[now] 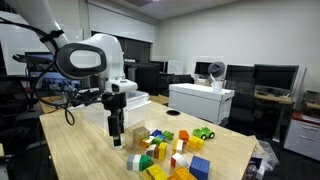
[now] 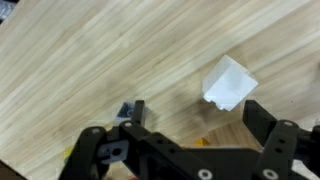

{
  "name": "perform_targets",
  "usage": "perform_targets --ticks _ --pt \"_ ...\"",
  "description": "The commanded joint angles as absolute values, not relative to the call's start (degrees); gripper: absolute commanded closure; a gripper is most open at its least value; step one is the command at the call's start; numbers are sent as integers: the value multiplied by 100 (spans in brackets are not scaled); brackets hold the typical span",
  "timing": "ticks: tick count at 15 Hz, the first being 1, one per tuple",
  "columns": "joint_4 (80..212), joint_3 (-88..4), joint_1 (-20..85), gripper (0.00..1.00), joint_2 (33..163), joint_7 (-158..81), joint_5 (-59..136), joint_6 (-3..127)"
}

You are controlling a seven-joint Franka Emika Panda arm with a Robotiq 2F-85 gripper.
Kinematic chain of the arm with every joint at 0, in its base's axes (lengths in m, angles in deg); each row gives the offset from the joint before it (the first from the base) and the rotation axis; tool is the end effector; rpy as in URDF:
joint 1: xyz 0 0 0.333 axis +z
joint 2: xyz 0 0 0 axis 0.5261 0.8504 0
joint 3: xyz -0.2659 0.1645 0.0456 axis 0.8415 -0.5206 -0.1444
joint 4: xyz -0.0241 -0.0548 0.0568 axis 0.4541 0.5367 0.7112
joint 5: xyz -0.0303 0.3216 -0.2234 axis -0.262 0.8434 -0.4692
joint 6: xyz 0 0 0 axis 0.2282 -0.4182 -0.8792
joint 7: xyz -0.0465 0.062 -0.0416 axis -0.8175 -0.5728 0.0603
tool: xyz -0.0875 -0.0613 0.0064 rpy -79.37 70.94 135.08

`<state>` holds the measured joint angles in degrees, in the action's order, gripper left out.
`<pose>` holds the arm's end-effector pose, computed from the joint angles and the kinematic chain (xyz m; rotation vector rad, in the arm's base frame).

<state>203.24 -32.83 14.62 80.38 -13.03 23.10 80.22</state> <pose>0.3875 -0.2146 0.2675 2.7682 -1.1161 0.1216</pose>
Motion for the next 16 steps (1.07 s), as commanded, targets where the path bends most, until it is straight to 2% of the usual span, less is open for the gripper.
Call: perform_targets --ticks 1,6,16 --pt "20433 -3153 1516 0 8274 -2238 3815 8273" --pt "19647 -2965 1323 0 8803 -3584 5654 7969" --pt "19005 -2510 1239 0 8857 -3166 4954 6910"
